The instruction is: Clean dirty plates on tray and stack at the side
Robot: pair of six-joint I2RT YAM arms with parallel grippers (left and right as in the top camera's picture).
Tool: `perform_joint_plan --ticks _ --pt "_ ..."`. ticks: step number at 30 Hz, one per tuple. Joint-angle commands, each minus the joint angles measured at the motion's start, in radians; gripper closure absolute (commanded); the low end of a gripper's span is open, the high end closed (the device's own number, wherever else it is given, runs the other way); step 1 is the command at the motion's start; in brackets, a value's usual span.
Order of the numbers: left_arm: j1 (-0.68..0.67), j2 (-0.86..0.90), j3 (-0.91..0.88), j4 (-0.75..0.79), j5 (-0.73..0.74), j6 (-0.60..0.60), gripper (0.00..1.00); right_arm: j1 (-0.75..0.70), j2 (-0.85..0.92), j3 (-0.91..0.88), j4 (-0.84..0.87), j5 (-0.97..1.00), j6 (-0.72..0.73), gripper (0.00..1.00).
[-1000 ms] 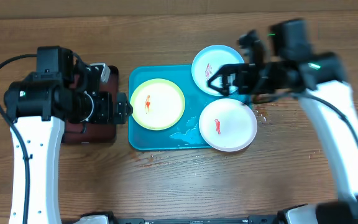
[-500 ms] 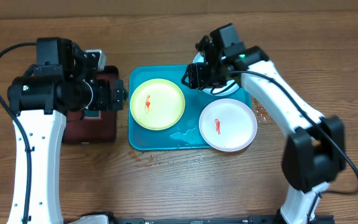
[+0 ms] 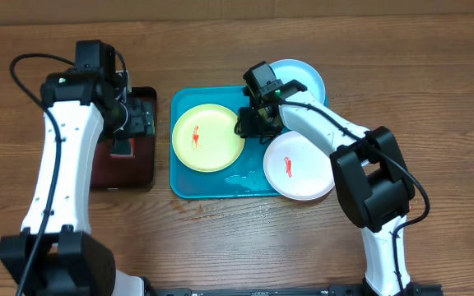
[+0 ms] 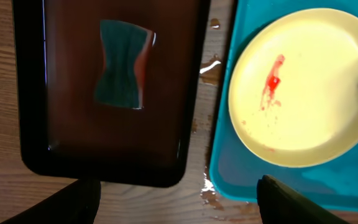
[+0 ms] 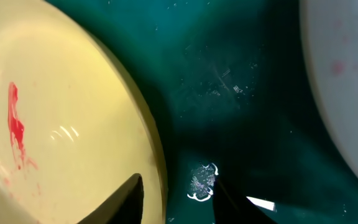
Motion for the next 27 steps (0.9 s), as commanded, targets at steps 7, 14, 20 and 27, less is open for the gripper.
perform_joint_plan --ticks 7,14,20,27 --pt "0.006 0.069 0.017 0.011 -0.090 -0.025 0.27 0.037 0.055 0.018 0.005 0.066 0.074 0.88" --pt "0.024 0.126 0.017 0.018 -0.117 -0.020 0.34 0.044 0.056 0.018 0.003 0.087 0.093 0.96" --pt "0.057 0.224 0.017 0.069 -0.191 0.050 0.54 0.044 0.056 0.018 -0.001 0.099 0.093 0.96" --pt "0.081 0.360 0.017 0.164 -0.189 0.210 0.64 0.044 0.056 0.018 -0.001 0.100 0.093 0.96"
